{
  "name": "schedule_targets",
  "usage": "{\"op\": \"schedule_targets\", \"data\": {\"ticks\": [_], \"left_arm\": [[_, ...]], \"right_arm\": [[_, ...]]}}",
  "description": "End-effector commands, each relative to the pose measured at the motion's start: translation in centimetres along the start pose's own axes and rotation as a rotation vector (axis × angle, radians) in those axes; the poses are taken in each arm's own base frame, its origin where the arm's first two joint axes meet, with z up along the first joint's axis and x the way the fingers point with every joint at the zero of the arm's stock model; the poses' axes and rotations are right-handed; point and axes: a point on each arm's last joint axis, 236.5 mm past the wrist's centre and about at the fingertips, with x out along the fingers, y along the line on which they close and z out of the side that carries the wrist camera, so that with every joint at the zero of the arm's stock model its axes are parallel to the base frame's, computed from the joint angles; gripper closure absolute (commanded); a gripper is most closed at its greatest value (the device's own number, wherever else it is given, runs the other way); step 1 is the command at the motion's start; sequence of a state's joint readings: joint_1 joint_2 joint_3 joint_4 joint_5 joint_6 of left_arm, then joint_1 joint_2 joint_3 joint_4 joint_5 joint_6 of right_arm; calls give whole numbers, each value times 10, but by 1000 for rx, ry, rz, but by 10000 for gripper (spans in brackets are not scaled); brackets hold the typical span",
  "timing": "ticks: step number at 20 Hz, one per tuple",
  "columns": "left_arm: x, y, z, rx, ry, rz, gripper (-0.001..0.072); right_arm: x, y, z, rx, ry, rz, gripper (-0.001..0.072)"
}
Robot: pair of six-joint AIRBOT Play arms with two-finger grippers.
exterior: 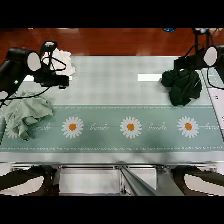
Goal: Fold the shirts.
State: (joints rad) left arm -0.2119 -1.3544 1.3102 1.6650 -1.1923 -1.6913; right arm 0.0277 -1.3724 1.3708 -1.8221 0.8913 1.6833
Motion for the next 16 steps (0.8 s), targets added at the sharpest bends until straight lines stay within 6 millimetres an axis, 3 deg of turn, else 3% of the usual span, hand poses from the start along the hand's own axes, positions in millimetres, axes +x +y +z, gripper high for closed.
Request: {"op": "schedule_targets", "data": {"ticks": [1,4,7,10,13,16], "left_arm": [[-18,10,-9,-41,-34,-6,197],[-36,-16,-17,-76,-205,-104,198],[-29,-26,-51,-61,-201,-120,198],[-17,-26,-72,-81,-130,-113,198],[-9,-28,-65,-137,-139,-120,198],[5,-30,-61,-160,-133,-122,198]], "right_arm": [[16,-72,1,131,-31,-157,297],[62,-80,-52,256,149,-56,297],[99,-93,-84,316,237,-58,298],[128,-80,-99,363,292,2,298],[150,-61,-106,414,333,65,298],[163,-57,-118,416,368,69,304]]}}
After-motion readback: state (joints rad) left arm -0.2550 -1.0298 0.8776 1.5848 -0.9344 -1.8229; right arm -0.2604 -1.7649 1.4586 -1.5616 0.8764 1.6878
